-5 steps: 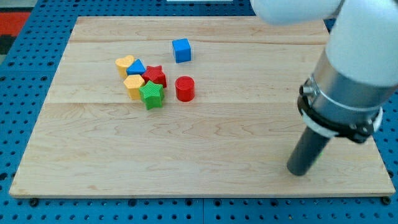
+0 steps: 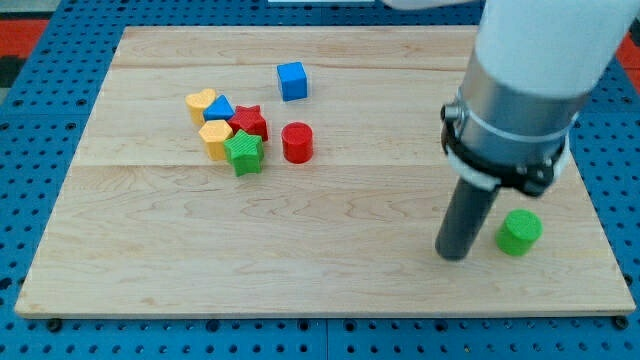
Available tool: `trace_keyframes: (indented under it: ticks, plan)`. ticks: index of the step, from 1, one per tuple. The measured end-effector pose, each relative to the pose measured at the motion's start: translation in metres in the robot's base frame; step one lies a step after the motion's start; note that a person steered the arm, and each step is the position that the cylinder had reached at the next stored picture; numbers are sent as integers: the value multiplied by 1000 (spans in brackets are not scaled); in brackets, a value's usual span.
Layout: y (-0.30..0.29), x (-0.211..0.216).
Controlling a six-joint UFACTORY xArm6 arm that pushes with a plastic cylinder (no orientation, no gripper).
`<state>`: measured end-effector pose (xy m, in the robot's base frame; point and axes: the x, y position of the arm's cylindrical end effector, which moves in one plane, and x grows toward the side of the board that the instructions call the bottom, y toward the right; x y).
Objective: Slide the green circle towards the top center
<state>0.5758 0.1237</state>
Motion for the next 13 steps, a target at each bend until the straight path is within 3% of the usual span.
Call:
trace_keyframes:
  ticks: [1, 2, 3, 6, 7, 10, 12, 13]
  plan:
    - [61, 22]
    - [124, -1]
    - [96, -38]
    - [-27, 0]
    - [-15, -44]
    - [-2, -120]
    - [-2, -141]
    - [-7, -130]
